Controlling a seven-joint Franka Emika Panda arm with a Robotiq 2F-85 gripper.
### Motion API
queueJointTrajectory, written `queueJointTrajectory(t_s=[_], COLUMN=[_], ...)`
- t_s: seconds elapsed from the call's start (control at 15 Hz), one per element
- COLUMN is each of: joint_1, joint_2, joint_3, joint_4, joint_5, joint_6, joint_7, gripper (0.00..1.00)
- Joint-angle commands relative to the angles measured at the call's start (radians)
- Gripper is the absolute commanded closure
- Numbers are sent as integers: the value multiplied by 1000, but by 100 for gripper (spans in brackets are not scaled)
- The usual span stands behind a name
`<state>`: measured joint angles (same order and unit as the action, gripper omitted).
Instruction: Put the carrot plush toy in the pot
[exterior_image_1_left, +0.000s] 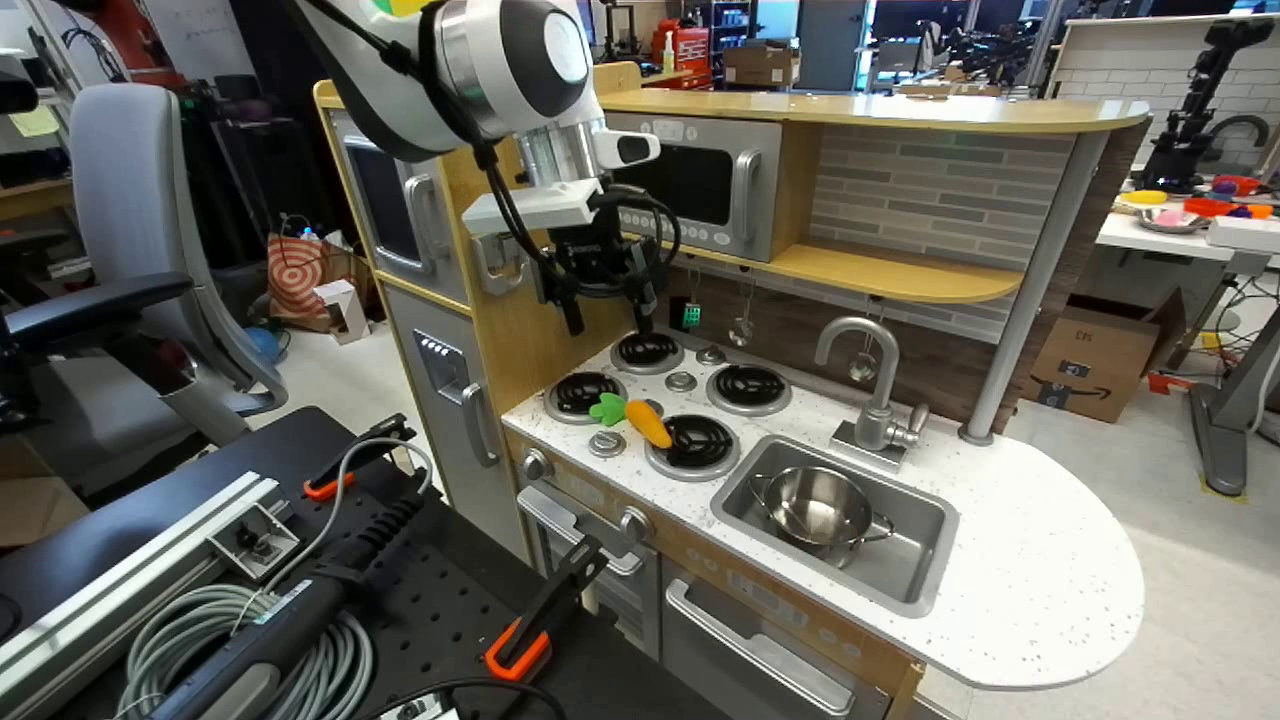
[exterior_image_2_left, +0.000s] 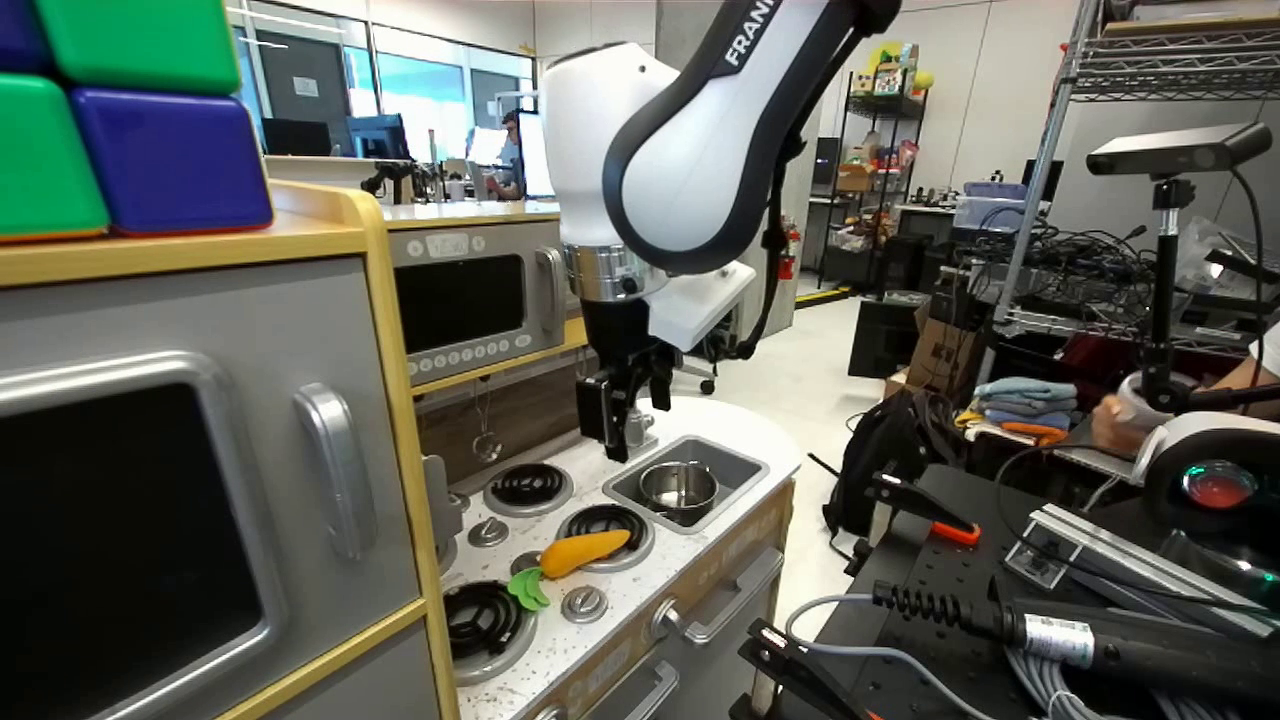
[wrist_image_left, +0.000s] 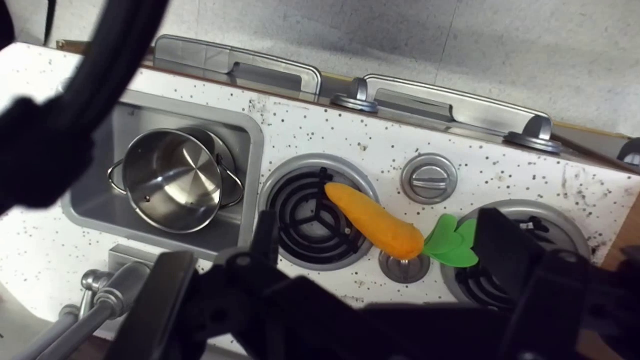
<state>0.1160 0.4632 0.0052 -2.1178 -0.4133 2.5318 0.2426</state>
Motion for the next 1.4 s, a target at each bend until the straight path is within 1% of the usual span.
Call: queueJointTrajectory(t_s=[0.0,0.13,0.2,0.27,0.33,0.47,0.53,0.67,0.8,0.93,1.0,1.07,1.13,1.2,1.33], joint_1=[30,32,18,-16,-24,-76,-111,-207,-290,-357,-373,-353,-302,-301,-293], joint_2=[9,10,-16,-21,-29,-36,-29,0,24,49,61,68,29,35,36], joint_3=[-26,-28,-33,-20,-21,0,21,93,165,230,248,235,171,170,160], joint_4=[8,6,-3,-5,-4,-12,-7,9,29,58,75,88,34,40,40], joint_5=[24,24,-30,-22,-30,0,17,55,105,166,197,243,208,221,218], joint_6=[-2,0,-41,-12,-19,33,53,84,75,34,1,-32,30,24,24], joint_7=[-14,-14,-130,-211,-271,-426,-501,-646,-793,-944,-1017,-1089,-985,-1006,-1002], gripper=[0,0,0,0,0,0,0,0,0,0,0,0,0,0,0])
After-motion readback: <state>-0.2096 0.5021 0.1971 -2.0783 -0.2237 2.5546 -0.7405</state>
